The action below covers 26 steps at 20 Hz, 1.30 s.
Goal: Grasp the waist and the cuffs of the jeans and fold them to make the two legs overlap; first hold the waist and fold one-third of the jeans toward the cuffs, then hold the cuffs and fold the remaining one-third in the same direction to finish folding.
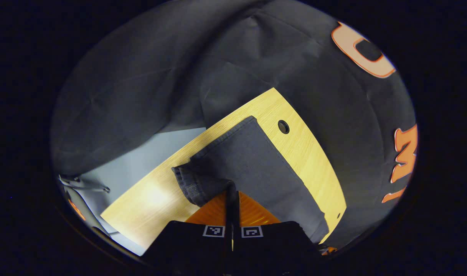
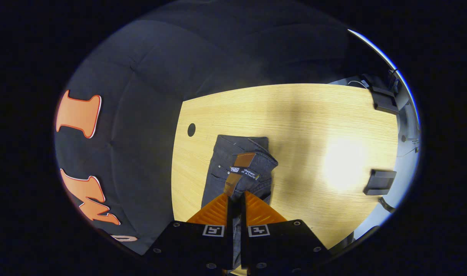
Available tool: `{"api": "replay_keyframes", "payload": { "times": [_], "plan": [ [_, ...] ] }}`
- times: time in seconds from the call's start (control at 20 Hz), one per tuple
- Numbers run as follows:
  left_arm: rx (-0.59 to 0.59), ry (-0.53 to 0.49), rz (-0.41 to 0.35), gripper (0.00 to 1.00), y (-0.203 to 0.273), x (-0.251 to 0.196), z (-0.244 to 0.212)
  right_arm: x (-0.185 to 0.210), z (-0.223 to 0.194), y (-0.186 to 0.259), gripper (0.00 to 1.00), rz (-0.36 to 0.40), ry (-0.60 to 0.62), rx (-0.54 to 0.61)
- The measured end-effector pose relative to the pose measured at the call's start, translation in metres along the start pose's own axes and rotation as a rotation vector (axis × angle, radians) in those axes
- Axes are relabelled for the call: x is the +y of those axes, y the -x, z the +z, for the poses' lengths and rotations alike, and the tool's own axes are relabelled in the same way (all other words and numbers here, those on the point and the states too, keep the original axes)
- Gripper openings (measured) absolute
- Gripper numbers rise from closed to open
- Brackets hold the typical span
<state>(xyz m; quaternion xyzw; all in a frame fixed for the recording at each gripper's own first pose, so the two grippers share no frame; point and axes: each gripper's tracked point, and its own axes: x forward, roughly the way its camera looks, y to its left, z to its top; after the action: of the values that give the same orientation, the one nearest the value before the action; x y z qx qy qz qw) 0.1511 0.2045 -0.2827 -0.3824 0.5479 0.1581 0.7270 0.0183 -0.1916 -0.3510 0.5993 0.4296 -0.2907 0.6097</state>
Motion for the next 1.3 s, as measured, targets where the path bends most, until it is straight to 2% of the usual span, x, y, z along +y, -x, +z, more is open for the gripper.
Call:
{"api": "replay_keyframes", "payload": {
  "times": [0.25,0.7,0.85,0.95,1.05,1.15,1.25,1.3],
  "plan": [
    [0.013,-0.099,0.016,0.01,-0.007,-0.033,0.030,0.023,0.007,-0.035,0.08,-0.005,0.023,0.058],
    [0.067,-0.102,0.143,0.01,-0.053,-0.042,0.037,0.048,0.008,-0.102,0.08,-0.058,0.049,0.127],
    [0.077,-0.054,0.155,0.01,-0.064,-0.046,0.044,0.052,0.009,-0.114,0.08,-0.083,0.030,0.155],
    [0.088,-0.063,0.168,0.01,-0.072,-0.049,0.046,0.057,0.009,-0.119,0.08,-0.098,0.037,0.168],
    [0.065,-0.114,0.211,0.05,-0.074,-0.043,0.060,0.056,0.009,-0.117,0.08,-0.121,0.028,0.180],
    [0.028,-0.126,0.187,0.09,-0.080,-0.050,0.067,0.061,0.007,-0.120,0.08,-0.125,0.006,0.193],
    [0.022,-0.116,0.175,0.27,-0.077,-0.055,0.064,0.071,0.010,-0.121,0.09,-0.087,0.002,0.175],
    [0.023,-0.107,0.163,0.30,-0.077,-0.057,0.063,0.074,0.008,-0.121,0.14,-0.064,0.005,0.172]
  ]
}}
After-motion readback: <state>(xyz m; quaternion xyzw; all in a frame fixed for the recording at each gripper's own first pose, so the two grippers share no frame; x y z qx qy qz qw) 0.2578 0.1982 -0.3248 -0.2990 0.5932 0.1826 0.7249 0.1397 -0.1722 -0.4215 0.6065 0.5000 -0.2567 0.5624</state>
